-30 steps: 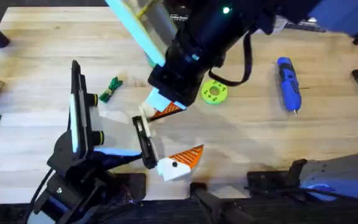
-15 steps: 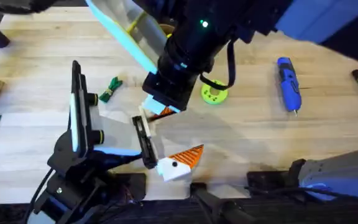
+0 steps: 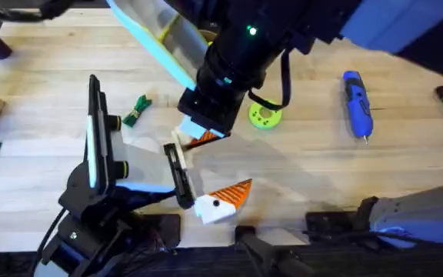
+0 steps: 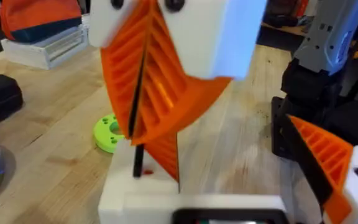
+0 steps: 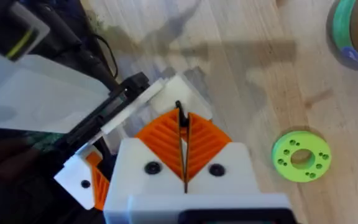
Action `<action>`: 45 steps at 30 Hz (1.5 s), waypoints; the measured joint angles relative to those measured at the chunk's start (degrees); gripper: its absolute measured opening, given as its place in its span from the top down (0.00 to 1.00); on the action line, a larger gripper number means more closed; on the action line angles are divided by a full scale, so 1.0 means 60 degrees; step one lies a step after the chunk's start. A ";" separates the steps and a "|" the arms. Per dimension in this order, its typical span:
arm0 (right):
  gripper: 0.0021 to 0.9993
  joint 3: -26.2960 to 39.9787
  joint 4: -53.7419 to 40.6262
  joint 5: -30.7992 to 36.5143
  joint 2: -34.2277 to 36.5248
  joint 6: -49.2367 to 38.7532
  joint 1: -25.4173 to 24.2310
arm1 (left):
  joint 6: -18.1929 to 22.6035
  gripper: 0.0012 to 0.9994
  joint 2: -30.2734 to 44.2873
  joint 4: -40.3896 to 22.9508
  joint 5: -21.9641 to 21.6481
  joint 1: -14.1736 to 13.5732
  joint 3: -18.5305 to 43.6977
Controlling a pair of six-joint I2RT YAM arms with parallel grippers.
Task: Pick up the gripper from the table and insert it into the empty holder that is missing its gripper. Then pick up a screw, insert it into the mounting hole, and use the screwdriver to tighten it. Finally, clean up the table by picking up the vegetable and placing it into the bucket.
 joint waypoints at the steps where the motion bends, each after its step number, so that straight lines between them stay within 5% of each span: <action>1: 1.00 0.0004 0.0000 0.0003 0.0000 0.0000 0.0002 | 0.0000 0.01 0.0000 0.0000 0.0000 0.0002 0.0000; 45: 1.00 0.0240 -0.0346 0.0959 0.0000 -0.0004 0.0484 | 0.0022 0.01 0.0000 0.0000 0.0000 0.0000 0.0000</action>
